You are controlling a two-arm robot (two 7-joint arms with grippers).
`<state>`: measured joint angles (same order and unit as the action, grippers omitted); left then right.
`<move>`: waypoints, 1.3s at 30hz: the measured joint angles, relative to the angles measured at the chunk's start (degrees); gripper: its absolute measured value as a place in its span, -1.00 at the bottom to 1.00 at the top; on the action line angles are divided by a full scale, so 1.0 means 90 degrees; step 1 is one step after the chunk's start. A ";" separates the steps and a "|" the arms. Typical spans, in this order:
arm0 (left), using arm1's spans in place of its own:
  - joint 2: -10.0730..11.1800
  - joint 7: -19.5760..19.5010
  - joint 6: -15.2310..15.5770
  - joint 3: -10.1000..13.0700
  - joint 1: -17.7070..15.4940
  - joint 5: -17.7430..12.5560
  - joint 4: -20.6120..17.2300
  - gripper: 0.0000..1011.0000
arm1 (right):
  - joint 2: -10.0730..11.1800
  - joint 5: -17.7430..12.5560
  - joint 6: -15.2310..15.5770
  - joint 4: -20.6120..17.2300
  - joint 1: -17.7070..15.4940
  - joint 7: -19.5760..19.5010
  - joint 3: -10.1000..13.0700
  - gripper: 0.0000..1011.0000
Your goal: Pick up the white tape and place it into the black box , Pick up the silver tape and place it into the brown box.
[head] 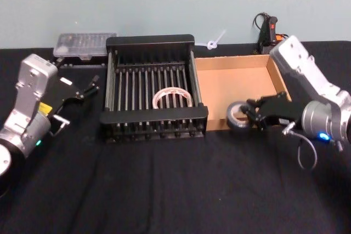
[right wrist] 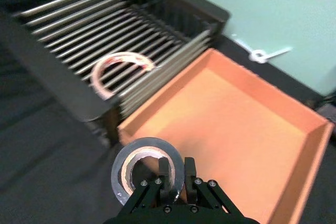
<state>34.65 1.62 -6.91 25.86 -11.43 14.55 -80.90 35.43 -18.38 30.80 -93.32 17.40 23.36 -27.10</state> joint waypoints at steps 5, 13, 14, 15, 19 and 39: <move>0.0000 0.0000 0.0000 0.0000 0.0000 0.0000 0.0000 0.98 | -0.0229 0.0209 0.0058 0.0319 0.0232 -0.0190 0.0056 -0.66; 0.0000 -0.0001 0.0000 0.0000 0.0000 0.0000 0.0000 0.98 | -0.0580 0.0435 -0.0005 0.0938 0.0648 -0.0307 0.0112 -0.66; 0.0000 0.0000 0.0000 0.0000 0.0000 0.0000 0.0000 0.98 | -0.0613 0.0455 -0.0011 0.1000 0.0688 -0.0311 0.0114 -0.66; 0.0000 0.0000 0.0000 0.0000 0.0001 0.0000 0.0000 0.98 | -0.0680 0.0495 -0.0025 0.1126 0.0771 -0.0317 0.0115 -0.66; 0.0000 0.0000 0.0000 0.0000 0.0000 0.0000 0.0000 0.98 | -0.0824 0.0598 -0.0047 0.1426 0.0945 -0.0318 0.0100 -0.66; 0.0000 0.0000 0.0000 0.0000 0.0000 0.0000 0.0000 0.98 | -0.1051 0.0768 -0.0137 0.1855 0.1138 -0.0321 0.0088 -0.66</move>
<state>34.65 1.62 -6.91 25.86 -11.43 14.55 -80.90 25.98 -11.47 29.57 -76.63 27.63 20.47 -26.30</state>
